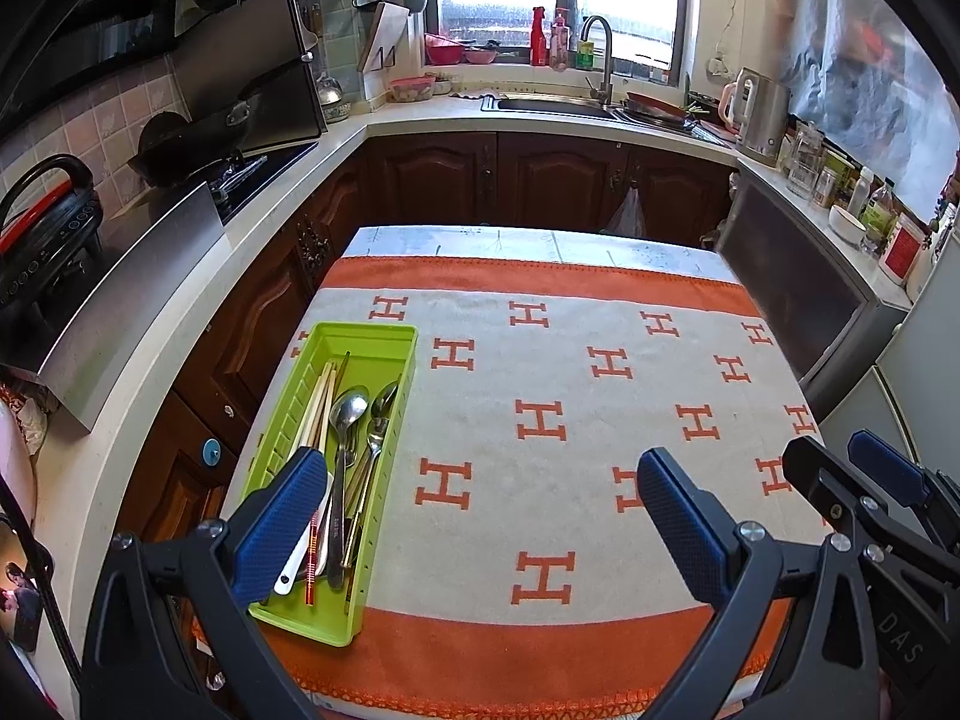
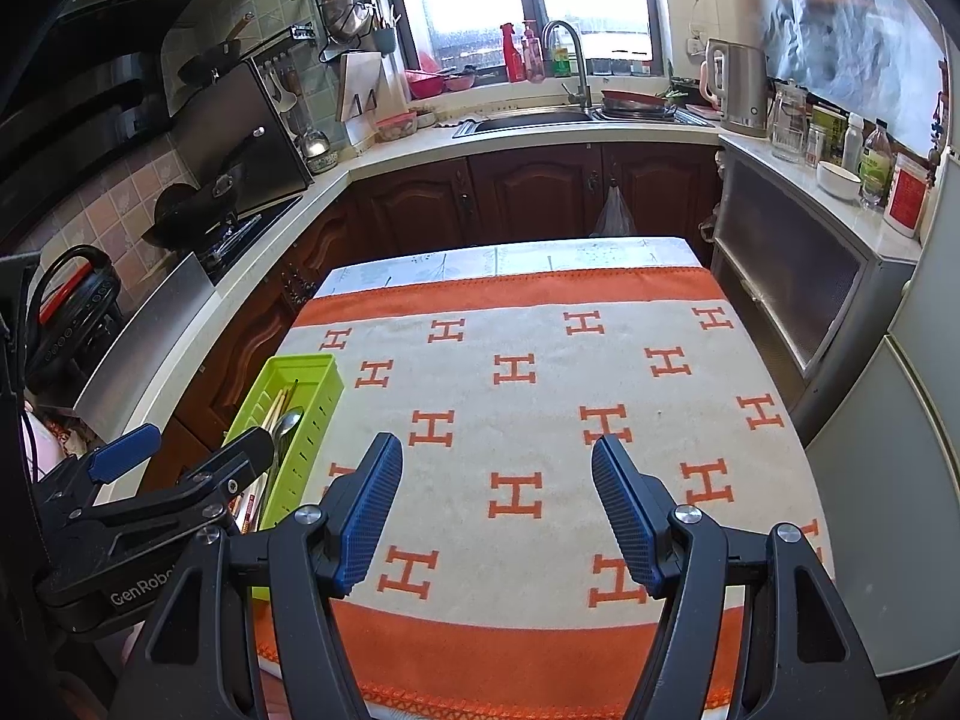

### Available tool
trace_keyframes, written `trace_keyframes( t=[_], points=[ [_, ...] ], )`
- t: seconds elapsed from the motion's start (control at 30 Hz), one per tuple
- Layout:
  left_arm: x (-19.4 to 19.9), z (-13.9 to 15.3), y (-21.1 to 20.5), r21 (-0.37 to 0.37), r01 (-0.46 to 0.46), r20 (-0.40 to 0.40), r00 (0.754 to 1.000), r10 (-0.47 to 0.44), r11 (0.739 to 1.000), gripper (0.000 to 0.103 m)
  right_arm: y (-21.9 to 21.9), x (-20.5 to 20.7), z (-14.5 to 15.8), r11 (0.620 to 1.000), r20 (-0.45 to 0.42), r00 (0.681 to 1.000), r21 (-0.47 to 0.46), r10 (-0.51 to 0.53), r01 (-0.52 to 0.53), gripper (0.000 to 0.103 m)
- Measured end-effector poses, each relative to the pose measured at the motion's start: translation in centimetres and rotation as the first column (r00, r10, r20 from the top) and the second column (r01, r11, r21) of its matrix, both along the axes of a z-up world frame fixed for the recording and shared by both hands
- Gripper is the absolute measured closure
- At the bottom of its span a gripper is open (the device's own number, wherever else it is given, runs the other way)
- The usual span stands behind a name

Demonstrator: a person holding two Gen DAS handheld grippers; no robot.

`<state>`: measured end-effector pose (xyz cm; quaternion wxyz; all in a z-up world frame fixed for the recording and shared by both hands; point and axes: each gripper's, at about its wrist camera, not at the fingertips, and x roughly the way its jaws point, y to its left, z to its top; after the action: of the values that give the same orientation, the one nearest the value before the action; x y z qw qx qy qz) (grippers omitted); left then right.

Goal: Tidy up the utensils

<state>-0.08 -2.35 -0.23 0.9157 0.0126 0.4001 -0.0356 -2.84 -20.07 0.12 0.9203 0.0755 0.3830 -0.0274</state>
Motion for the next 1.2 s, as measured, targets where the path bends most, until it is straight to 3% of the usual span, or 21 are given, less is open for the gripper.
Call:
trace_keyframes(
  t=[1.2],
  points=[
    [-0.07, -0.23, -0.07, 0.002, -0.001, -0.007, 1.000, 0.001, 1.000, 0.001, -0.23, 0.14, -0.44, 1.000, -0.007, 1.000, 0.007, 0.000, 0.000, 0.036]
  ],
)
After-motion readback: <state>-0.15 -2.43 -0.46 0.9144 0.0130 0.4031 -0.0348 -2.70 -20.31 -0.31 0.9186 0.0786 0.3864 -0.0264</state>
